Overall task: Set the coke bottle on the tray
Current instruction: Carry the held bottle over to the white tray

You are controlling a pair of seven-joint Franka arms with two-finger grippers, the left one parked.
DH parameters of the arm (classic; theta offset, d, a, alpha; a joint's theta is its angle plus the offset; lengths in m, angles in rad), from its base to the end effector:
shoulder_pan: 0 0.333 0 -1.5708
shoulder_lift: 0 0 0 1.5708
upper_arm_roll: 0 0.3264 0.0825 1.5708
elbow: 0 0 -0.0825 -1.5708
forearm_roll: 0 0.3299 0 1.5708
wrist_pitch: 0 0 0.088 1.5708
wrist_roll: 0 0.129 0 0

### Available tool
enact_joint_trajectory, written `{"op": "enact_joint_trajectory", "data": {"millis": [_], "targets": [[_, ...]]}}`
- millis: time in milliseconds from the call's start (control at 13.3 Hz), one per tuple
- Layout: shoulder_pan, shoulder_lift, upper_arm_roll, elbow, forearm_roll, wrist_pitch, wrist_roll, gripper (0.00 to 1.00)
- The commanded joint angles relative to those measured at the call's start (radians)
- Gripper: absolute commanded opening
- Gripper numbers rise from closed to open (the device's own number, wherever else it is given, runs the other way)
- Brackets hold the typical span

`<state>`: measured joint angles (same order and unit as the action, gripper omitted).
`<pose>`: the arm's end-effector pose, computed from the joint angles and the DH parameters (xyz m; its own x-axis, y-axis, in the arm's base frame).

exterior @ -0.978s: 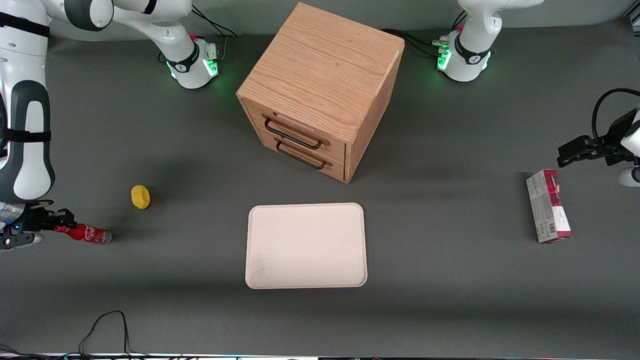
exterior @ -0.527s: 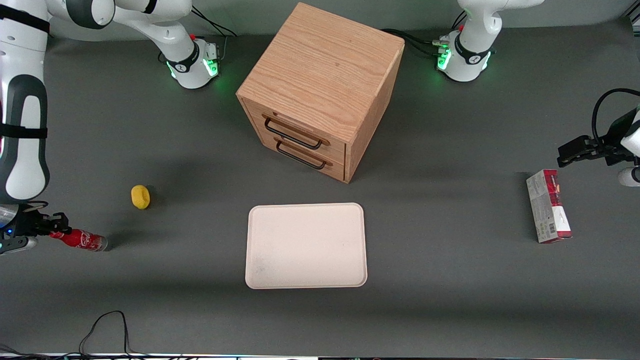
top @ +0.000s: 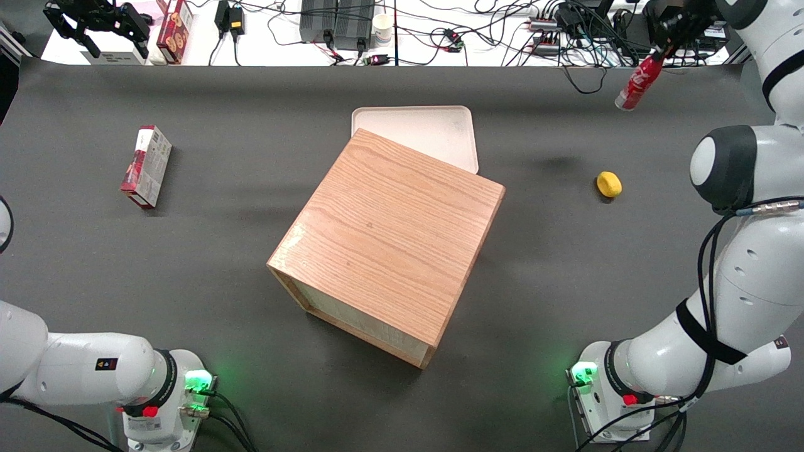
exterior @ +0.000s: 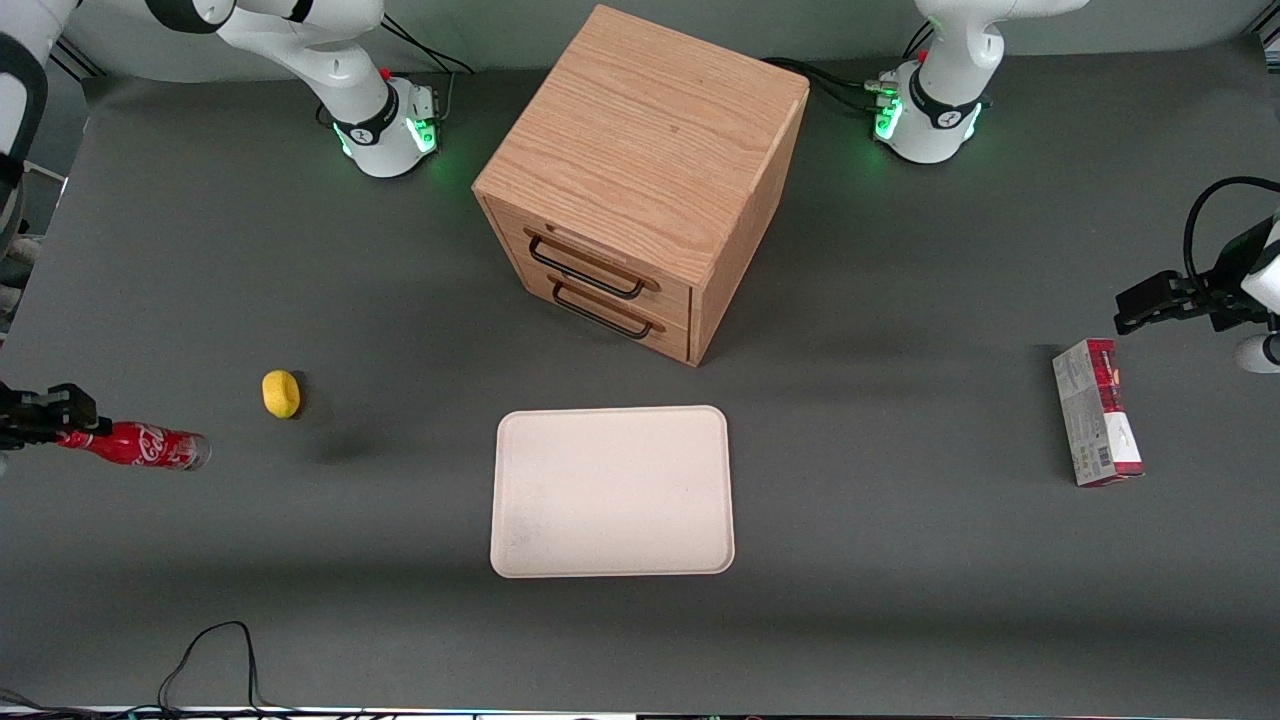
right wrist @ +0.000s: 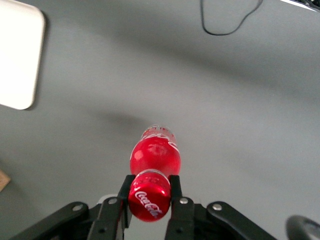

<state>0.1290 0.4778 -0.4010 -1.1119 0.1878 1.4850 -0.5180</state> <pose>0.6201 -0.0808 0.5386 0.9563 0.2865 -0.0589 0.2843 -0.9578 -0.0420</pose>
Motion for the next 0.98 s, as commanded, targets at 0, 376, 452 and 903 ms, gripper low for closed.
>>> {"op": "enact_joint_trajectory", "data": {"millis": [0,376,452,903], "targets": [[-0.006,0.022,0.126,0.157,-0.077,-0.115,0.158,0.07],[-0.002,0.045,0.516,0.204,-0.221,-0.028,0.499,0.07],[-0.002,0.068,0.624,0.204,-0.319,0.003,0.568,0.07],[0.004,0.252,0.864,0.193,-0.51,0.245,0.731,0.1]]}}
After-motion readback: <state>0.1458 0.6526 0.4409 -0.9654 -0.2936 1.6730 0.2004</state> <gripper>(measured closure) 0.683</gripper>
